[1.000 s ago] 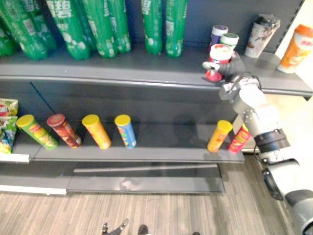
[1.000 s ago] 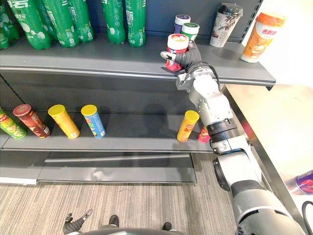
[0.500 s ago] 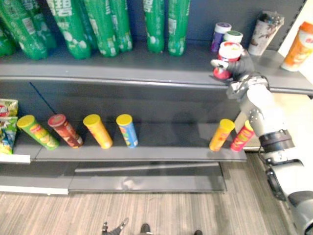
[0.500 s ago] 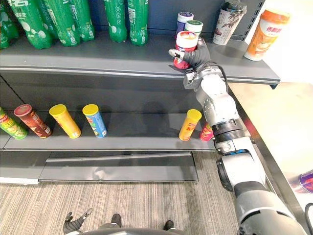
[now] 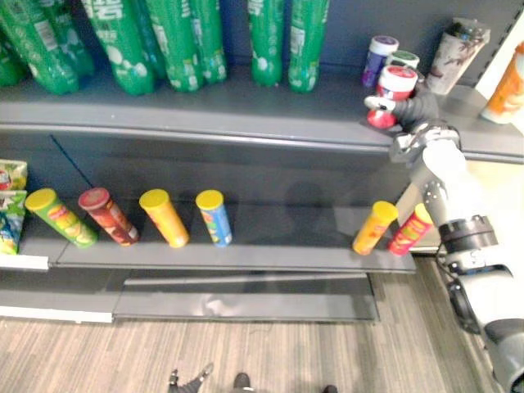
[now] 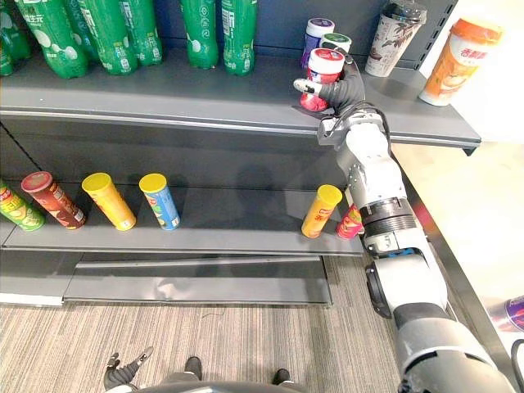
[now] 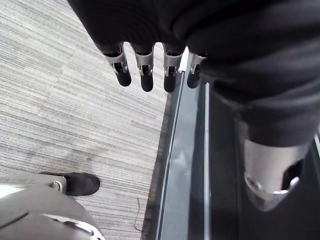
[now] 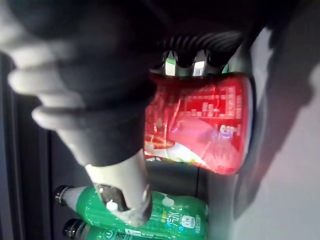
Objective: Put the gum and the chips on the shelf.
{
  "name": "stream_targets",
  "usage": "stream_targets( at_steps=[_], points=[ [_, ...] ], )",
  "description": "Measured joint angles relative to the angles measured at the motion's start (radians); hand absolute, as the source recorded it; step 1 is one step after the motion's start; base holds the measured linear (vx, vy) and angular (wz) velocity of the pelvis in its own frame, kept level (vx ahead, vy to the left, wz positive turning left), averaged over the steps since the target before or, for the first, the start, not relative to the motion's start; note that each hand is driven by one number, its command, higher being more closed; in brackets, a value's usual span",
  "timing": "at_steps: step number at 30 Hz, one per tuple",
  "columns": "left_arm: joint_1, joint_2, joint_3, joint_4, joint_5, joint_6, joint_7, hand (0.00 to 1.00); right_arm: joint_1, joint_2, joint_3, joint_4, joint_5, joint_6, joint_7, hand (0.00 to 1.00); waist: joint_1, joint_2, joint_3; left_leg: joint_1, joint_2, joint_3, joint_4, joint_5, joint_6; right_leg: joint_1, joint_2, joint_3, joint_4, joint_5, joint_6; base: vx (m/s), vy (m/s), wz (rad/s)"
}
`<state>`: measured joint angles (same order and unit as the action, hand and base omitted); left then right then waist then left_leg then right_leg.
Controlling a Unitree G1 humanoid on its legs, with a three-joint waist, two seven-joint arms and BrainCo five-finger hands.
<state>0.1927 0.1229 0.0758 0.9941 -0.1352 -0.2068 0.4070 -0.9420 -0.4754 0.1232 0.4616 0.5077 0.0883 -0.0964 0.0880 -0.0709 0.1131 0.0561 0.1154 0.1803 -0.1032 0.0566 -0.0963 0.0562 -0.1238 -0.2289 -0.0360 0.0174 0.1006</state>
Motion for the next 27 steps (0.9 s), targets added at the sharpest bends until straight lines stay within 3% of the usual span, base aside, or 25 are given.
stream_targets(
  at_steps=[19, 23, 27],
  points=[
    [0.001, 0.002, 0.001, 0.0, 0.0, -0.001, 0.0, 0.0, 0.055, -0.001, -0.033, -0.107, 0.017, -0.007, 0.034, 0.0, -0.009, -0.001, 0.001, 0.017, -0.001, 0.027, 0.0, -0.018, -0.001, 0.0, -0.001, 0.021, -0.001, -0.005, 0.004, 0.02, -0.001, -0.03],
    [0.003, 0.002, 0.001, 0.0, 0.0, -0.002, 0.0, 0.0, 0.083, -0.042, -0.036, -0.136, 0.028, -0.005, 0.015, 0.0, -0.009, -0.003, 0.002, 0.017, 0.003, 0.028, 0.0, -0.017, -0.001, -0.003, 0.003, 0.029, 0.001, -0.005, 0.004, 0.0, -0.002, -0.02],
    [0.012, 0.002, 0.008, 0.0, 0.0, -0.002, 0.0, 0.0, 0.087, -0.077, -0.036, -0.171, 0.061, 0.0, 0.002, 0.0, -0.028, -0.003, 0.002, 0.016, 0.014, 0.04, 0.0, -0.014, -0.003, -0.016, 0.014, 0.047, 0.007, -0.004, 0.003, -0.01, -0.018, -0.11]
  ],
)
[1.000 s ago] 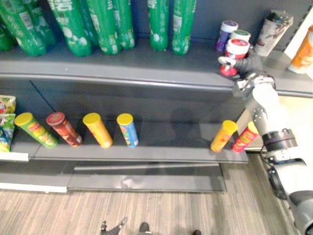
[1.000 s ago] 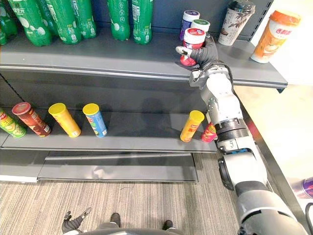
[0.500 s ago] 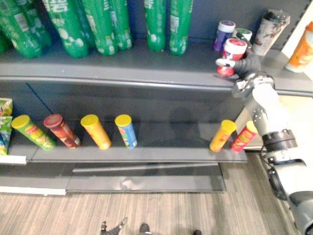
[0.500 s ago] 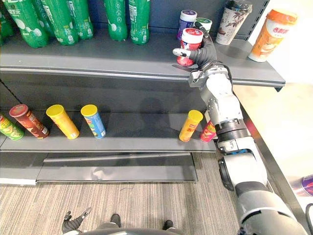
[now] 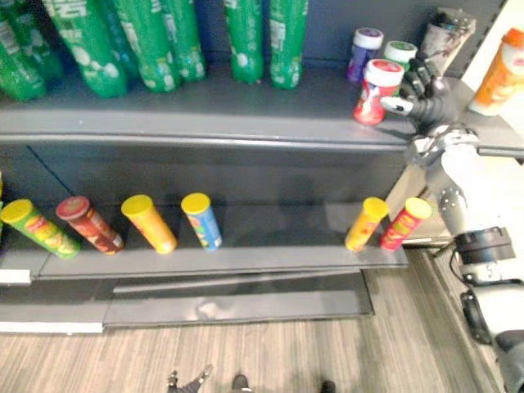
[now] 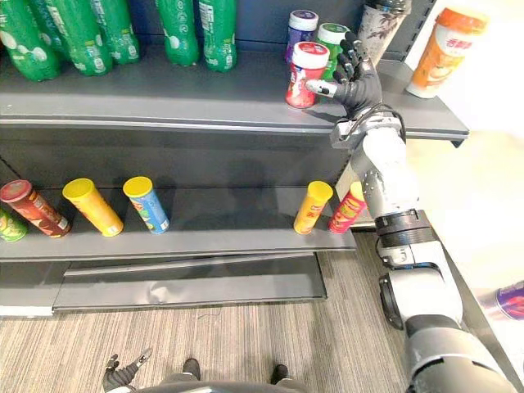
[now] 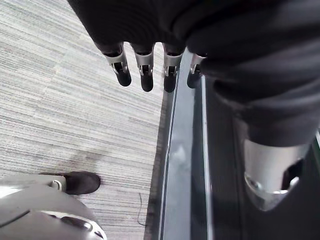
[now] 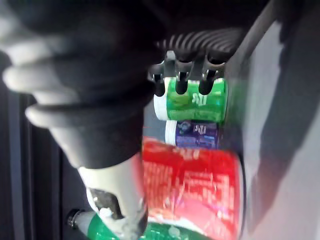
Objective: Put the gum and the chips on the shelf.
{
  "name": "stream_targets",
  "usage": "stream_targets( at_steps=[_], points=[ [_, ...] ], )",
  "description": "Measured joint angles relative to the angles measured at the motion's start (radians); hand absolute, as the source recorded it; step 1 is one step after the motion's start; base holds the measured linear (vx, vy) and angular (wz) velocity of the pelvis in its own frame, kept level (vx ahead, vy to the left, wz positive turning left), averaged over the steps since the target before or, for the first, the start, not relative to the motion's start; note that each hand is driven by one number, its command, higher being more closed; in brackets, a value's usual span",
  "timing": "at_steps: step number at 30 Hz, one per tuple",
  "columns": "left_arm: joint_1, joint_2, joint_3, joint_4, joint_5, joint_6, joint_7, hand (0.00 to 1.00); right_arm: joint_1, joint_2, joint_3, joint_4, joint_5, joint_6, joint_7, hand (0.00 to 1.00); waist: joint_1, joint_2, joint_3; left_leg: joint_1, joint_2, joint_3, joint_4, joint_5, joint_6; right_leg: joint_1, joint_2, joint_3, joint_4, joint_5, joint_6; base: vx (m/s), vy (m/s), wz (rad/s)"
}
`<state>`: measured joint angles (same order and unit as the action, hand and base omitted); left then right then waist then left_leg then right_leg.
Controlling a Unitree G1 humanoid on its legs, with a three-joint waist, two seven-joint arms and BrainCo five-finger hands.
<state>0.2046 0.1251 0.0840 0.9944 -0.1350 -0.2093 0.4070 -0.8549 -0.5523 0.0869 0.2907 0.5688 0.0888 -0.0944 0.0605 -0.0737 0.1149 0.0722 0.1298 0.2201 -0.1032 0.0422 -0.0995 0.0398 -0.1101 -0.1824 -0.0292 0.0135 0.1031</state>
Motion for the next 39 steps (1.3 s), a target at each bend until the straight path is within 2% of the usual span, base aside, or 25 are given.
stream_targets(
  at_steps=[6, 9, 13, 22, 25, 30, 32, 34, 36, 39],
  points=[
    [0.008, 0.0, 0.001, 0.0, 0.0, -0.001, 0.0, 0.0, -0.04, -0.082, -0.02, -0.102, 0.043, -0.002, -0.03, 0.0, -0.029, 0.002, -0.002, 0.001, 0.019, 0.009, 0.0, 0.005, -0.008, -0.005, 0.015, 0.007, 0.0, 0.004, -0.006, -0.01, -0.02, -0.05],
    [0.009, 0.001, 0.002, 0.001, 0.0, -0.008, 0.0, 0.0, -0.073, -0.112, -0.04, -0.122, 0.078, -0.007, -0.051, 0.0, -0.03, 0.002, -0.003, -0.002, 0.026, 0.014, 0.0, 0.009, -0.013, -0.016, 0.023, 0.019, 0.0, 0.009, -0.013, -0.02, -0.017, -0.13],
    [0.01, 0.001, 0.002, 0.003, 0.0, -0.015, 0.0, 0.0, -0.108, -0.164, -0.047, -0.131, 0.113, -0.037, -0.096, 0.0, -0.032, 0.003, -0.007, -0.001, 0.035, 0.016, 0.0, 0.013, -0.018, -0.016, 0.031, 0.022, 0.0, 0.012, -0.017, -0.01, -0.008, -0.03],
    [0.015, 0.0, 0.001, 0.036, 0.001, -0.023, 0.001, 0.0, -0.108, -0.182, -0.115, -0.163, 0.118, -0.077, -0.189, 0.0, -0.044, 0.008, -0.039, 0.001, 0.043, 0.044, 0.0, 0.016, -0.02, -0.028, 0.041, 0.045, -0.005, 0.015, -0.022, 0.0, -0.003, -0.07],
    [0.016, 0.001, 0.001, 0.039, 0.001, -0.024, 0.001, 0.0, -0.086, -0.185, -0.18, -0.201, 0.113, -0.082, -0.21, 0.0, -0.052, 0.007, -0.04, 0.001, 0.044, 0.059, 0.0, 0.016, -0.02, -0.036, 0.043, 0.059, -0.005, 0.02, -0.023, 0.0, 0.005, -0.13],
    [0.029, 0.004, 0.001, 0.045, -0.001, -0.03, 0.001, 0.0, 0.177, -0.185, -0.319, -0.336, 0.093, -0.117, -0.225, 0.0, -0.08, 0.004, -0.05, 0.006, 0.043, 0.078, 0.0, 0.015, -0.021, -0.041, 0.043, 0.079, -0.005, 0.022, -0.02, 0.0, 0.007, -0.11],
    [0.031, 0.004, 0.002, 0.061, -0.003, -0.035, 0.0, 0.0, 0.283, -0.172, -0.353, -0.367, 0.045, -0.129, -0.222, 0.0, -0.086, 0.007, -0.061, 0.004, 0.044, 0.09, 0.0, 0.015, -0.021, -0.052, 0.044, 0.088, -0.004, 0.024, -0.019, 0.0, 0.006, -0.17],
    [0.032, 0.002, 0.002, 0.07, -0.003, -0.035, 0.0, 0.0, 0.383, -0.131, -0.393, -0.398, -0.001, -0.153, -0.212, 0.0, -0.09, 0.011, -0.064, 0.007, 0.045, 0.099, 0.0, 0.014, -0.022, -0.054, 0.046, 0.098, -0.004, 0.025, -0.018, 0.0, 0.003, -0.18],
    [0.035, 0.001, 0.003, 0.071, -0.003, -0.036, 0.0, 0.0, 0.53, -0.054, -0.425, -0.435, -0.024, -0.18, -0.163, 0.0, -0.094, 0.014, -0.069, 0.013, 0.046, 0.101, 0.0, 0.013, -0.023, -0.054, 0.048, 0.105, -0.003, 0.024, -0.016, 0.0, -0.001, -0.11],
    [0.041, 0.001, 0.004, 0.072, -0.003, -0.046, -0.001, 0.0, 0.692, 0.048, -0.407, -0.447, -0.042, -0.183, -0.085, 0.0, -0.102, 0.013, -0.071, 0.015, 0.046, 0.103, 0.0, 0.006, -0.025, -0.053, 0.049, 0.106, -0.003, 0.023, -0.017, 0.0, -0.001, -0.03]
  ],
)
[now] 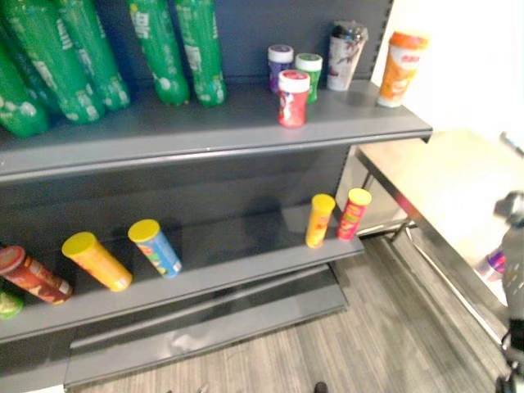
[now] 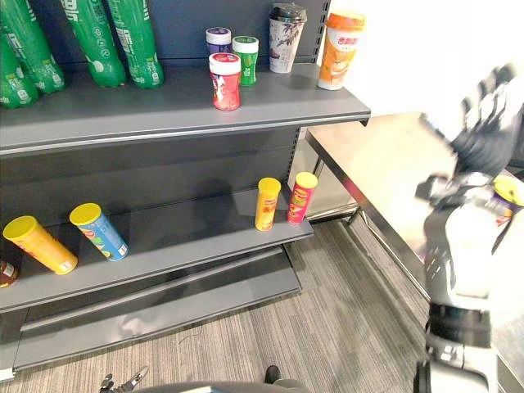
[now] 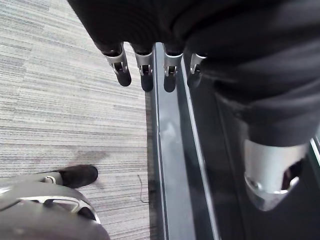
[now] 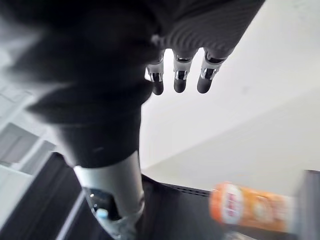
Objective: Put the gum and the chips on the shelf.
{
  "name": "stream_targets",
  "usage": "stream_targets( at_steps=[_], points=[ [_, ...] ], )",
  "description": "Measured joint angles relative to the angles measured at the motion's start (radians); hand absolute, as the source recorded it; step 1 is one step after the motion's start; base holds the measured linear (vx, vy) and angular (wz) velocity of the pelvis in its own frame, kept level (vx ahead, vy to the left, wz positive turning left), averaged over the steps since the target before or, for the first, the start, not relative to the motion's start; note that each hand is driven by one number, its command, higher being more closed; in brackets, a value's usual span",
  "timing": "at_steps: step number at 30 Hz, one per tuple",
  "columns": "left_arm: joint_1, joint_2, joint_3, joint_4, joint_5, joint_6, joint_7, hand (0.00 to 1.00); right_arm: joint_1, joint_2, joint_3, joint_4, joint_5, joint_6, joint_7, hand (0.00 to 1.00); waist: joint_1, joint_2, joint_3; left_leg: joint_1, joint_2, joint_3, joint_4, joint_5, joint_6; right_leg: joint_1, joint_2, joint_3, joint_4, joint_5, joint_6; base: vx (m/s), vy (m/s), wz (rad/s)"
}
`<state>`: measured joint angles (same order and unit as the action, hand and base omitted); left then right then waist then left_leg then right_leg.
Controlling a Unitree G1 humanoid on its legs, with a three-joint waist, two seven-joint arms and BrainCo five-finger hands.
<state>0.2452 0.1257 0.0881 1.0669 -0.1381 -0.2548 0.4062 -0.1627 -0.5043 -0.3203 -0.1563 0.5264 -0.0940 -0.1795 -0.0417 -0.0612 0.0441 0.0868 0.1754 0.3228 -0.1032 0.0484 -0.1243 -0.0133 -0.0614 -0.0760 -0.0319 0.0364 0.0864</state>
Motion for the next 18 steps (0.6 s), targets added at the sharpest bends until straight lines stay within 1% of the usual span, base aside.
stream_targets(
  at_steps=[1, 2, 3, 4, 6, 8, 13, 16, 18],
  points=[
    [0.005, 0.0, 0.0, 0.0, 0.0, -0.007, 0.0, 0.0, 0.068, 0.039, 0.026, 0.001, 0.0, 0.003, 0.041, 0.0, -0.007, -0.001, -0.001, 0.0, -0.002, 0.0, 0.0, -0.005, -0.006, 0.0, -0.002, -0.001, 0.001, 0.0, 0.0, 0.0, 0.0, 0.0],
    [0.008, -0.001, 0.0, -0.001, 0.0, -0.011, 0.0, 0.0, 0.102, 0.059, 0.044, 0.003, 0.0, 0.003, 0.062, 0.0, -0.009, -0.001, -0.001, 0.0, -0.003, 0.001, 0.0, -0.005, -0.006, 0.0, -0.003, -0.001, 0.001, -0.001, -0.001, 0.0, 0.0, 0.0],
    [0.015, -0.002, 0.0, -0.002, 0.0, -0.021, 0.0, 0.0, 0.171, 0.091, 0.08, 0.005, 0.002, 0.009, 0.098, 0.0, -0.009, 0.0, -0.001, 0.0, -0.005, 0.001, 0.0, -0.008, -0.005, 0.0, -0.005, 0.0, 0.0, -0.002, -0.002, 0.0, 0.0, 0.0],
    [0.018, -0.003, 0.0, -0.003, 0.0, -0.023, 0.001, 0.0, 0.201, 0.106, 0.096, 0.008, 0.002, 0.017, 0.116, 0.0, -0.01, 0.0, -0.001, 0.0, -0.006, 0.002, 0.0, -0.008, -0.005, 0.0, -0.006, 0.0, 0.0, -0.002, -0.002, 0.0, 0.0, 0.0],
    [0.026, -0.004, -0.001, -0.003, 0.0, -0.025, 0.0, 0.0, 0.296, 0.153, 0.143, 0.032, 0.008, 0.036, 0.179, 0.0, -0.011, 0.001, -0.001, -0.004, -0.011, 0.005, 0.0, -0.015, 0.002, 0.0, -0.012, 0.001, 0.0, -0.002, -0.001, 0.0, 0.0, 0.0],
    [0.03, -0.005, -0.002, -0.002, 0.0, -0.025, 0.0, 0.0, 0.333, 0.175, 0.165, 0.07, 0.029, 0.04, 0.208, 0.0, -0.013, 0.002, -0.001, -0.006, -0.014, 0.007, 0.0, -0.018, 0.005, -0.002, -0.016, 0.001, 0.0, -0.003, -0.001, 0.02, 0.031, -0.01],
    [0.031, -0.007, -0.007, -0.002, -0.01, -0.025, -0.013, 0.0, 0.374, 0.219, 0.195, 0.145, 0.042, 0.046, 0.226, 0.0, -0.014, 0.015, -0.004, -0.005, -0.024, 0.017, 0.0, -0.024, 0.006, -0.003, -0.026, 0.003, -0.001, -0.004, 0.002, 0.04, 0.025, -0.01],
    [0.028, -0.005, -0.026, -0.003, -0.013, -0.024, -0.018, 0.0, 0.396, 0.239, 0.27, 0.195, 0.013, 0.045, 0.245, 0.0, -0.013, 0.023, -0.004, 0.001, -0.026, 0.02, 0.0, -0.029, 0.004, 0.0, -0.029, 0.005, 0.002, -0.006, 0.01, 0.05, 0.014, -0.03],
    [0.017, -0.001, -0.045, -0.003, -0.014, -0.017, -0.019, 0.0, 0.395, 0.257, 0.326, 0.306, 0.002, 0.042, 0.255, 0.0, -0.01, 0.026, -0.003, 0.002, -0.028, 0.019, 0.0, -0.03, 0.006, 0.001, -0.031, 0.003, 0.002, -0.007, 0.011, 0.05, 0.008, 0.02]
  ],
)
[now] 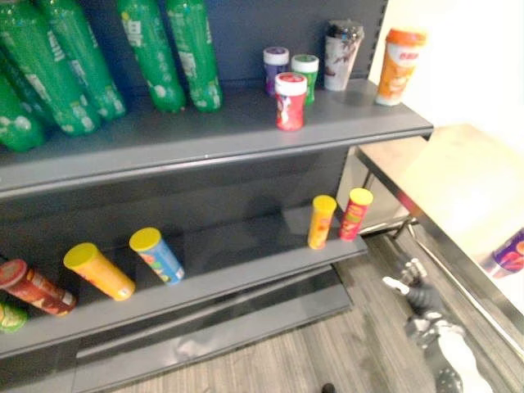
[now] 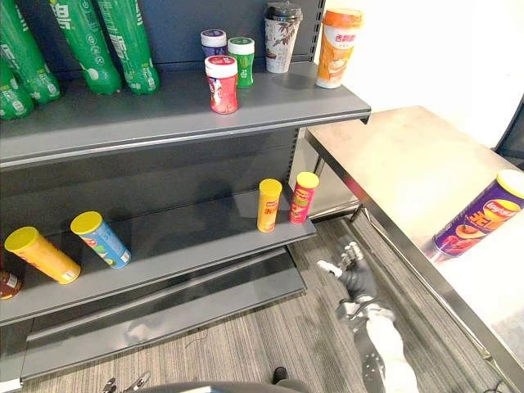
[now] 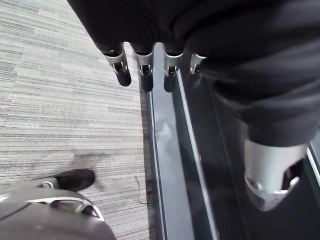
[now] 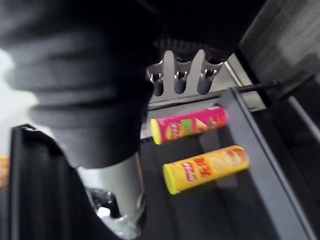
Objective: Put the gum and the chips on the shelf.
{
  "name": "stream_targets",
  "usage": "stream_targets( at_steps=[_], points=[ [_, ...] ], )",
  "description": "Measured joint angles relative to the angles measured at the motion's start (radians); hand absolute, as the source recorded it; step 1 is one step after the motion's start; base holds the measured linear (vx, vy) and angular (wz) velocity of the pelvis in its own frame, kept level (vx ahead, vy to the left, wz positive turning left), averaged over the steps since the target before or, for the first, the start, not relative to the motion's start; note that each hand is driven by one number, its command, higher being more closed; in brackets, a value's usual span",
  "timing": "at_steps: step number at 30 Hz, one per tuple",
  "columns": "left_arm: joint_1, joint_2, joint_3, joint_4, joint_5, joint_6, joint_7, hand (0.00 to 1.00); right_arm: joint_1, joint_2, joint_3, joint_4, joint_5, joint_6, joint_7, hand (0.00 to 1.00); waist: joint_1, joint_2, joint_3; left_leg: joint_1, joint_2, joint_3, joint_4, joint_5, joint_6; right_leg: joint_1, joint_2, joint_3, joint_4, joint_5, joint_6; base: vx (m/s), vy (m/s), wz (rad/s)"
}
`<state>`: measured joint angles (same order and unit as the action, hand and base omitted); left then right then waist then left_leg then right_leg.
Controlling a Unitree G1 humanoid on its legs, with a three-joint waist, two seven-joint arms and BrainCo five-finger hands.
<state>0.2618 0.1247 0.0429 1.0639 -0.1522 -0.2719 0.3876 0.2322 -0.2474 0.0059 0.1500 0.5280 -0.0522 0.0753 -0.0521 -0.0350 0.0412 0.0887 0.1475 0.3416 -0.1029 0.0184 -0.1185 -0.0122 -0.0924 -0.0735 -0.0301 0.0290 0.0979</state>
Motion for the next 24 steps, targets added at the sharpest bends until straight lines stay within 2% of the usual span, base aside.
stream_targets(
  at_steps=[5, 8, 12, 15, 24],
  points=[
    [-0.006, 0.001, -0.03, -0.001, -0.002, 0.002, 0.0, 0.0, -0.008, 0.066, 0.084, 0.29, -0.108, -0.057, -0.042, 0.0, 0.001, 0.015, 0.0, 0.003, -0.005, -0.025, 0.0, 0.003, 0.005, 0.009, -0.005, -0.017, 0.001, -0.002, 0.0, 0.05, 0.004, 0.1],
    [-0.019, 0.0, -0.043, 0.0, -0.001, 0.022, -0.002, 0.0, -0.018, 0.092, 0.082, 0.518, -0.179, -0.087, -0.047, 0.0, 0.003, 0.024, 0.005, 0.01, -0.01, -0.047, 0.0, 0.002, 0.004, 0.035, -0.012, -0.04, 0.004, -0.014, 0.005, 0.03, 0.007, 0.27],
    [-0.023, -0.002, -0.047, 0.0, 0.001, 0.023, -0.004, 0.0, -0.044, 0.11, 0.047, 0.74, -0.217, -0.124, -0.059, 0.0, 0.009, 0.03, 0.009, 0.021, -0.013, -0.055, 0.0, 0.001, 0.004, 0.045, -0.016, -0.052, 0.02, -0.026, 0.006, 0.01, 0.006, 0.09],
    [-0.025, -0.004, -0.046, 0.003, 0.001, 0.022, -0.005, 0.0, -0.051, 0.113, -0.011, 0.843, -0.213, -0.135, -0.092, 0.0, 0.013, 0.032, 0.013, 0.03, -0.014, -0.058, 0.0, -0.002, 0.006, 0.055, -0.017, -0.057, 0.021, -0.037, 0.01, -0.01, -0.002, 0.03],
    [-0.031, -0.004, -0.045, 0.03, 0.001, 0.018, -0.014, 0.0, -0.018, 0.142, -0.085, 0.901, -0.212, -0.148, -0.158, 0.0, 0.018, 0.028, 0.024, 0.039, -0.016, -0.076, 0.0, -0.006, 0.002, 0.069, -0.018, -0.067, 0.026, -0.047, 0.005, 0.0, 0.0, 0.03]
  ],
)
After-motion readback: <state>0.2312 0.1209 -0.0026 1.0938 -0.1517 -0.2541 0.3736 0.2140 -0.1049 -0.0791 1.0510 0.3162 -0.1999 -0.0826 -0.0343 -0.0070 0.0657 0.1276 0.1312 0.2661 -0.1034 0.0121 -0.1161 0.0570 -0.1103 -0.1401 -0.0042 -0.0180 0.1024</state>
